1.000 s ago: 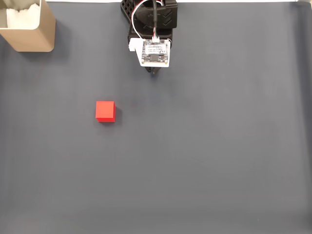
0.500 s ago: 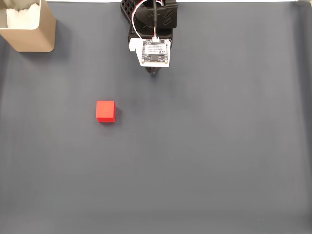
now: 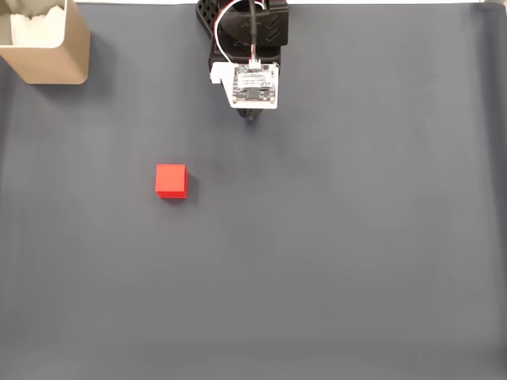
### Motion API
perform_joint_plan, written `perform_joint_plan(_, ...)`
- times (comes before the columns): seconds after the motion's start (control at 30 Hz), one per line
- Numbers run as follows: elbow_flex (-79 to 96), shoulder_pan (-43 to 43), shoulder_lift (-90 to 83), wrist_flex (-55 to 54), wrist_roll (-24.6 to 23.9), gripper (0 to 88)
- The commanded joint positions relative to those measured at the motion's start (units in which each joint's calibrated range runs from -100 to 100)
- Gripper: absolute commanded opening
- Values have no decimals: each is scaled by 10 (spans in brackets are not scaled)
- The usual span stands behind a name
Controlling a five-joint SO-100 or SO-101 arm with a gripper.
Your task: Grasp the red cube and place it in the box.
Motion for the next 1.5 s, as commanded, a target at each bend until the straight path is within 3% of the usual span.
perform_joint_plan(0.0, 8, 2, 2, 8, 9, 0)
perform_joint_plan(0.67, -121, 0, 142, -122, 26, 0)
perform_joint_plan(1.47, -507, 44, 416, -33, 40, 0)
